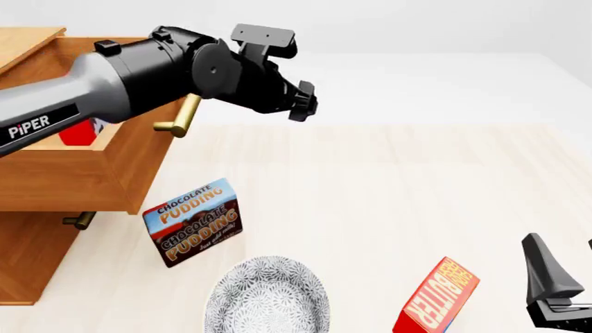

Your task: Put the butter at the front in the top drawer of the cabinet and close it.

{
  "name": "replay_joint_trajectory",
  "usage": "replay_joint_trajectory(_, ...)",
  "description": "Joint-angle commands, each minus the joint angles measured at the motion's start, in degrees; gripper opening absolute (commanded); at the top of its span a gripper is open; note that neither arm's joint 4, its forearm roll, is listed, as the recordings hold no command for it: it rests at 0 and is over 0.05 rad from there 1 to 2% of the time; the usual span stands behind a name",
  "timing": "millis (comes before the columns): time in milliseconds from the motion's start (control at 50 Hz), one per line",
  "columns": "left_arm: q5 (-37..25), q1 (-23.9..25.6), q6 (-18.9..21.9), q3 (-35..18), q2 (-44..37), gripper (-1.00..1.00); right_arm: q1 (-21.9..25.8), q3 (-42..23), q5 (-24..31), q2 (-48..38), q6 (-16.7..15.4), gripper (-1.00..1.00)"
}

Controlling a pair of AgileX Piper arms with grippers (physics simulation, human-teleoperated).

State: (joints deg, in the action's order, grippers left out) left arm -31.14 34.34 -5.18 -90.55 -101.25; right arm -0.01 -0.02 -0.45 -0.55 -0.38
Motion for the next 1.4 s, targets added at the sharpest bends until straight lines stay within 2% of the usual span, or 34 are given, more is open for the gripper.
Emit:
replay_joint_trajectory(20, 2.1, -1.62, -1.2, 3.06, 0.09, 1.0, -0.01, 0.0, 0.0, 0.0, -0.01, 1.0)
replay_joint_trajectory(1020, 1.76, -12.78, 0.42, 13.03, 8.25, 1.0, 0.02, 0.0, 0.0, 0.0, 0.0, 1.0)
replay_joint_trajectory(1400, 0.8, -17.39, 2.66, 14.23, 10.31, 1.0, 0.01, 0.0, 0.0, 0.01, 0.0, 1.0)
